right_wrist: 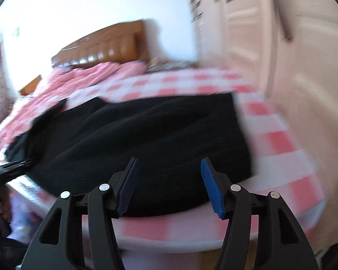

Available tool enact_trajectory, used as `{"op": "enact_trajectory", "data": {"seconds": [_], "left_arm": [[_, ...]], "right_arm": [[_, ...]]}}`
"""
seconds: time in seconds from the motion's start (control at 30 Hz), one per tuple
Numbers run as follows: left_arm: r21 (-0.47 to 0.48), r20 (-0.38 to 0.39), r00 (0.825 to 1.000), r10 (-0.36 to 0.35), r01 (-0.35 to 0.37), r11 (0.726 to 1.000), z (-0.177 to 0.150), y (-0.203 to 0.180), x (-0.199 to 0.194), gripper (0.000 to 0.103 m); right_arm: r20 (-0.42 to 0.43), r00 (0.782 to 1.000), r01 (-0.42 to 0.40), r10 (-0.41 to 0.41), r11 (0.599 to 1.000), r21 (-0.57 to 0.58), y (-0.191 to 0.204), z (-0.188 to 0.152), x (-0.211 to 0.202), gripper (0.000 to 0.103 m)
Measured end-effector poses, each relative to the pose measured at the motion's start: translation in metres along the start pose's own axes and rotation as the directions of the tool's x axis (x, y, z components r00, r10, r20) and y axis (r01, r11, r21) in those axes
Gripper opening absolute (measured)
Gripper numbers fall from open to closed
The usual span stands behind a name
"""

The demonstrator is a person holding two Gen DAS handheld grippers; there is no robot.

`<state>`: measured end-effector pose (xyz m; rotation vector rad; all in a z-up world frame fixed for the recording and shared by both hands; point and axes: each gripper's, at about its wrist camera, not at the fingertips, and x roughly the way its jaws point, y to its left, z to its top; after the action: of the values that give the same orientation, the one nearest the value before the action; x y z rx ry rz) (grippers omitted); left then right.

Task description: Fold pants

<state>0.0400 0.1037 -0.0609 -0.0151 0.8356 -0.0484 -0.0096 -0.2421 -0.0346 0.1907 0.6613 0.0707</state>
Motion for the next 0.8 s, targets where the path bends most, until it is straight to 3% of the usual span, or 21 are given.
{"op": "enact_trajectory", "data": {"seconds": [0.1, 0.3, 0.47, 0.57, 0.63, 0.7, 0.8], "left_arm": [[-0.012, -0.006, 1.000, -0.022, 0.022, 1.000, 0.002, 0.003, -0.002, 0.034], [-0.074, -0.027, 0.996, -0.087, 0.084, 0.994, 0.006, 0.011, 0.004, 0.033], [-0.139, -0.045, 0.983, -0.176, 0.168, 0.976, 0.018, 0.017, 0.004, 0.017], [-0.232, -0.035, 0.963, -0.269, 0.254, 0.939, 0.030, 0.029, -0.001, 0.012], [-0.312, -0.020, 0.937, -0.348, 0.325, 0.893, 0.040, 0.041, -0.003, 0.012], [-0.341, -0.010, 0.921, -0.389, 0.362, 0.867, 0.048, 0.046, -0.004, 0.011], [-0.335, -0.002, 0.919, -0.394, 0.371, 0.866, 0.056, 0.043, -0.007, 0.011]], "right_arm": [[-0.073, 0.976, -0.207, 0.207, 0.978, 0.012, 0.010, -0.011, 0.011, 0.055], [-0.116, 0.966, -0.253, 0.230, 0.932, -0.258, 0.057, -0.029, 0.017, 0.055], [-0.096, 0.988, -0.155, 0.124, 0.861, -0.484, 0.086, -0.038, 0.029, 0.055], [-0.067, 0.994, -0.108, 0.086, 0.795, -0.597, 0.099, -0.040, 0.032, 0.055], [-0.077, 0.991, -0.133, 0.109, 0.771, -0.622, 0.103, -0.041, 0.033, 0.055], [-0.077, 0.989, -0.145, 0.124, 0.763, -0.630, 0.105, -0.044, 0.031, 0.055], [-0.064, 0.993, -0.117, 0.099, 0.752, -0.649, 0.105, -0.048, 0.033, 0.055]]}}
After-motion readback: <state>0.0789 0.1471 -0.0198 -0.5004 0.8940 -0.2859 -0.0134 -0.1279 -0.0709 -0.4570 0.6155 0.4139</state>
